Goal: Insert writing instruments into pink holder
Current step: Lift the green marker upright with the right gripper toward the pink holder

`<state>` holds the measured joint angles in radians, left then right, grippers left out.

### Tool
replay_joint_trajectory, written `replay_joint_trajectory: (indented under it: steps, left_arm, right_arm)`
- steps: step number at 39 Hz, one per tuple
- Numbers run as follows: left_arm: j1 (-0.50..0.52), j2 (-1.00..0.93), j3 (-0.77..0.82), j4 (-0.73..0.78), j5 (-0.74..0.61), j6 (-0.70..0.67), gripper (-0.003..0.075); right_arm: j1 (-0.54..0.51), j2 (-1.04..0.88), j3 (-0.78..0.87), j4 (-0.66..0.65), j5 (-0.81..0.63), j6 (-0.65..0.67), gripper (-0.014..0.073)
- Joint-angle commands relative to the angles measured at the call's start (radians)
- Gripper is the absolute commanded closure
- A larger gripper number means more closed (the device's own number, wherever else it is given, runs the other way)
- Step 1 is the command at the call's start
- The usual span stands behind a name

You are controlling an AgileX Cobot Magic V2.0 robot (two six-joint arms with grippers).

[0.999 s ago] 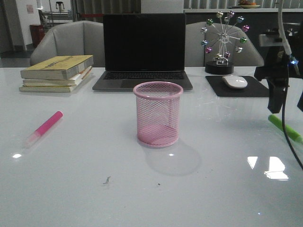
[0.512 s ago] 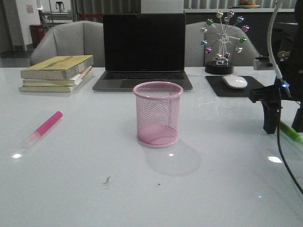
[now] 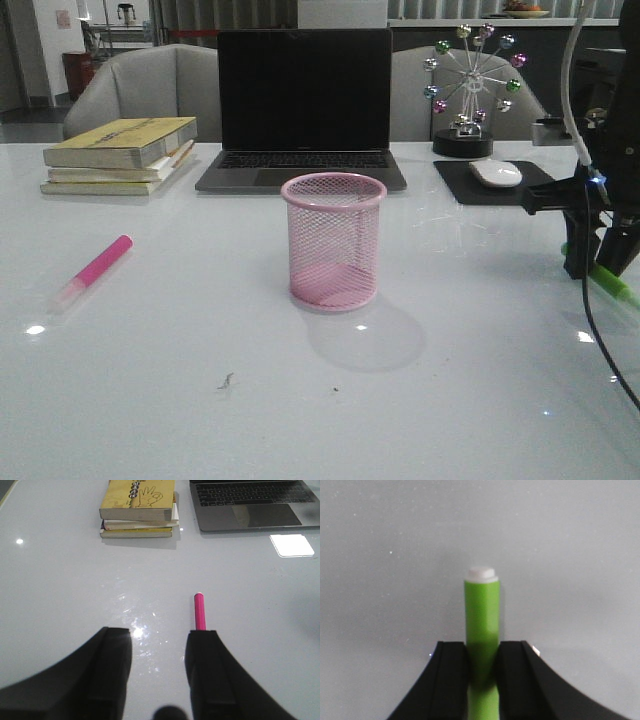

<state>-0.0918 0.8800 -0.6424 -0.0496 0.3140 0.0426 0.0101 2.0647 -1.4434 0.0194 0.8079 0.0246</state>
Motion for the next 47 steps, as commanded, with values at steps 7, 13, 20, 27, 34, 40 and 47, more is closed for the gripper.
replay_joint_trajectory:
  steps: [7, 13, 20, 27, 34, 40, 47]
  left_arm:
    - [-0.004, -0.005, -0.037, -0.009, -0.075, -0.010, 0.0381]
    - [-0.004, -0.005, -0.037, -0.009, -0.076, -0.010, 0.0381]
    - [-0.004, -0.005, -0.037, -0.009, -0.076, -0.010, 0.0381]
    - [-0.004, -0.005, -0.037, -0.009, -0.076, -0.010, 0.0381]
    - [-0.004, -0.005, -0.037, -0.009, -0.076, -0.010, 0.0381]
    - [-0.004, -0.005, -0.037, -0.009, -0.076, -0.010, 0.0381]
    - [-0.004, -0.005, -0.037, -0.009, -0.076, -0.010, 0.0389]
  right_arm:
    - [0.024, -0.119, -0.011, -0.019, -0.071, -0.008, 0.0564]
    - [0.071, -0.250, -0.009, -0.019, -0.119, -0.008, 0.0564]
    - [0.143, -0.413, 0.010, -0.013, -0.216, -0.008, 0.0564]
    - [0.241, -0.580, 0.137, -0.011, -0.451, -0.007, 0.0564]
    - [0.359, -0.661, 0.400, 0.004, -0.956, -0.006, 0.0564]
    - [0.440, -0.602, 0.540, 0.005, -1.327, -0.006, 0.0564]
    - [0.492, -0.487, 0.550, 0.005, -1.490, -0.006, 0.0564]
